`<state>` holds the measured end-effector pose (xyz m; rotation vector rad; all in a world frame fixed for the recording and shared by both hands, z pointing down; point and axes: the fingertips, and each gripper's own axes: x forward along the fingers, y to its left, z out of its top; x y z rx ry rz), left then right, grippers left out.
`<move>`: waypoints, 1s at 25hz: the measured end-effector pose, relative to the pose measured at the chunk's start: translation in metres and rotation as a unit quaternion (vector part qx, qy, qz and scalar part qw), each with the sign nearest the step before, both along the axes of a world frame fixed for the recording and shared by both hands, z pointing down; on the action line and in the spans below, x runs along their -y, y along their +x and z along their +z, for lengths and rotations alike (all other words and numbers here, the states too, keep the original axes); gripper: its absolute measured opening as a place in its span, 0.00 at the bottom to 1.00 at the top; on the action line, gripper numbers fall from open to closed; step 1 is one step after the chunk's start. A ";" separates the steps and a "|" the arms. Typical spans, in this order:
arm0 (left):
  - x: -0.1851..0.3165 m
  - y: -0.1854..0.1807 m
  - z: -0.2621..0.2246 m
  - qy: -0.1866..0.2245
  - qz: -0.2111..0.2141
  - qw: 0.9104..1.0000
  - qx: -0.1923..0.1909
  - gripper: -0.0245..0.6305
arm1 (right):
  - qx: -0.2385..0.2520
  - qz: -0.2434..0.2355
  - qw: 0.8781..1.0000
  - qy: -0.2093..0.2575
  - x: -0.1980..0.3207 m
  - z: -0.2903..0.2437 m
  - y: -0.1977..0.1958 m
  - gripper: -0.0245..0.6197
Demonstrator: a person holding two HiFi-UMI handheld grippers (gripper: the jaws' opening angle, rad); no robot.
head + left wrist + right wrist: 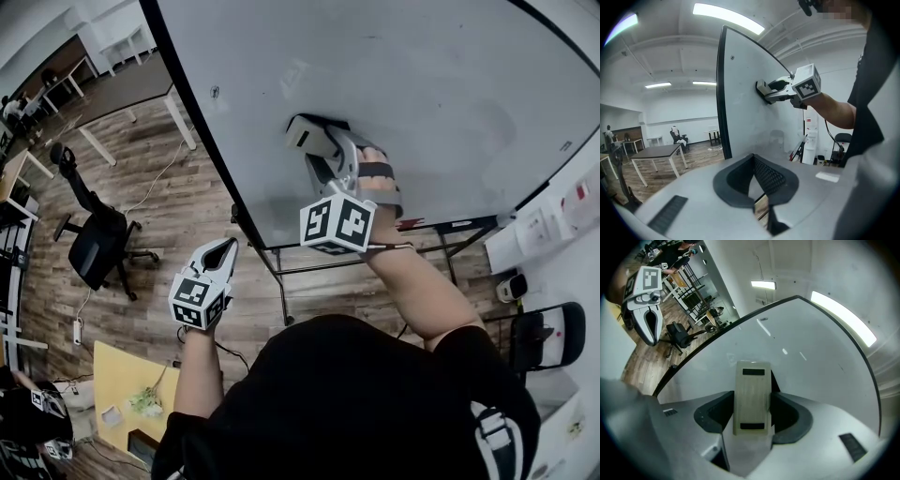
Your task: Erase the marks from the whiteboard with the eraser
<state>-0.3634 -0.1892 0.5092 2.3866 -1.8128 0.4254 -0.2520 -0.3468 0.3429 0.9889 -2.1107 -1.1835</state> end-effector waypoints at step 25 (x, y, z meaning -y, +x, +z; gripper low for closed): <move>-0.018 -0.007 -0.003 0.001 -0.015 1.000 0.005 0.05 | -0.038 -0.039 0.998 0.026 -0.024 0.026 -0.048 0.41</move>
